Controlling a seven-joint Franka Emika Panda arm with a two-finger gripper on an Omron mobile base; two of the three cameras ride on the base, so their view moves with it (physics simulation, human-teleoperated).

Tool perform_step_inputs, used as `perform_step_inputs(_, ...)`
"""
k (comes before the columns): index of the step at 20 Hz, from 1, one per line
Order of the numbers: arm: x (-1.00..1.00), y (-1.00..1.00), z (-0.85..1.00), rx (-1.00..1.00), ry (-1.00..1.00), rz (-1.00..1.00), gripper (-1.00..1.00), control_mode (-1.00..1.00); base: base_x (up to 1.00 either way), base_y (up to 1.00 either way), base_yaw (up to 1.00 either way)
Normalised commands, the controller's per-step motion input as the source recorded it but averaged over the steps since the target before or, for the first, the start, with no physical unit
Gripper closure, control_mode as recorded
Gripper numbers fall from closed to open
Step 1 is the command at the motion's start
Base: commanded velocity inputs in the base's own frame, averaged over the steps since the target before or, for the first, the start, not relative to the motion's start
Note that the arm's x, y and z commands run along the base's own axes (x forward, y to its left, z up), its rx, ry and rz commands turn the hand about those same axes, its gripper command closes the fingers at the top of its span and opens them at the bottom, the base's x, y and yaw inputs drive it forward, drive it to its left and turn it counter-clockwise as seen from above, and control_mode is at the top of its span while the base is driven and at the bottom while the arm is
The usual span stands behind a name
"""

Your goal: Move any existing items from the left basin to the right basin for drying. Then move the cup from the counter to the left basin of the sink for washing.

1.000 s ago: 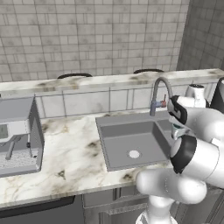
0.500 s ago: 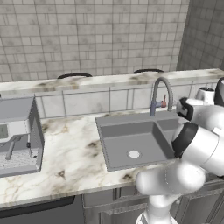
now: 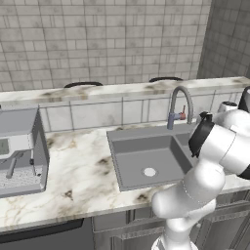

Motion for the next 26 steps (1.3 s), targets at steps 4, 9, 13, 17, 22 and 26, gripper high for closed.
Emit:
perform_step_inputs(4,0.44,-0.05,-0.24,0.00,0.00,0.00,1.00,-1.00,0.00,0.00,0.00)
perform_step_inputs(9,0.23,-0.08,-0.33,0.03,0.00,0.00,1.00,-1.00,0.00,0.00,0.00)
perform_step_inputs(13,0.11,-0.09,-0.32,0.04,0.00,0.00,1.00,-1.00,0.00,0.00,0.00)
perform_step_inputs(17,0.10,-0.01,-0.25,0.02,0.00,0.00,1.00,-1.00,0.00,0.00,0.00)
perform_step_inputs(22,0.08,0.00,-0.25,0.00,0.00,0.00,1.00,-1.00,0.00,0.00,0.00)
perform_step_inputs(26,0.02,0.00,-0.31,0.00,0.01,0.00,1.00,-1.00,0.00,0.00,0.00)
